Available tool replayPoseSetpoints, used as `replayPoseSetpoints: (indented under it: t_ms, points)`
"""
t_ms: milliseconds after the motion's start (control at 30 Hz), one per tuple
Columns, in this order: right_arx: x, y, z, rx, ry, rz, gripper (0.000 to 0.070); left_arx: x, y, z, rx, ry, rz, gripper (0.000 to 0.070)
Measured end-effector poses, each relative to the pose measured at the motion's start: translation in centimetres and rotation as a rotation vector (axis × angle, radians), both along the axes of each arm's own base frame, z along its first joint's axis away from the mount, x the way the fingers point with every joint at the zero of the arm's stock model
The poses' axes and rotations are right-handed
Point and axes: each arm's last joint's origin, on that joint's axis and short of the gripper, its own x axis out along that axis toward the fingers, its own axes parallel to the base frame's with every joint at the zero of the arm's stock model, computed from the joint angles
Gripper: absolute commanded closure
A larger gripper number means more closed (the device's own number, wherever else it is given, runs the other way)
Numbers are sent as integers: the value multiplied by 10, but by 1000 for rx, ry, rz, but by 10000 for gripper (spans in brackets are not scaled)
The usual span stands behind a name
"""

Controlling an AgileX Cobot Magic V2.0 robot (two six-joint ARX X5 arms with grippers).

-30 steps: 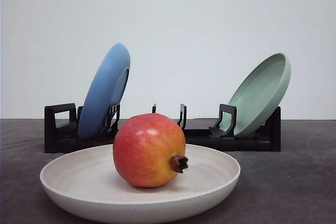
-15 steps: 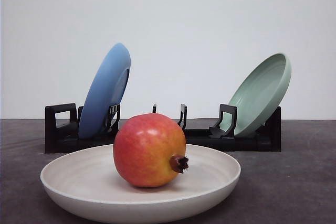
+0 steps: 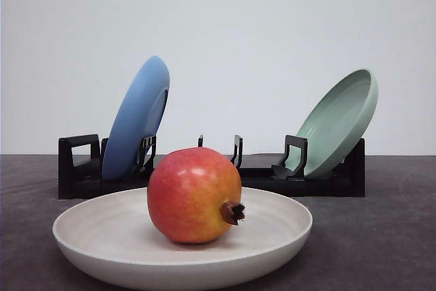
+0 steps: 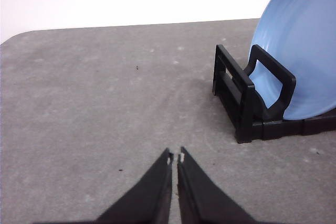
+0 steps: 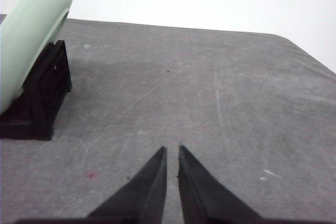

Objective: Place pomegranate in white plate

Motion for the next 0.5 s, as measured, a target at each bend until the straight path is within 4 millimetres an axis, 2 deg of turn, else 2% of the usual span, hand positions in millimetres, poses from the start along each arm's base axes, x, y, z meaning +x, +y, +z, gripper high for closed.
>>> replayPoseSetpoints:
  t_ms: [500]
  points:
    - [0, 1, 0, -3, -1, 20, 663, 0, 0, 0, 0, 0, 0, 700]
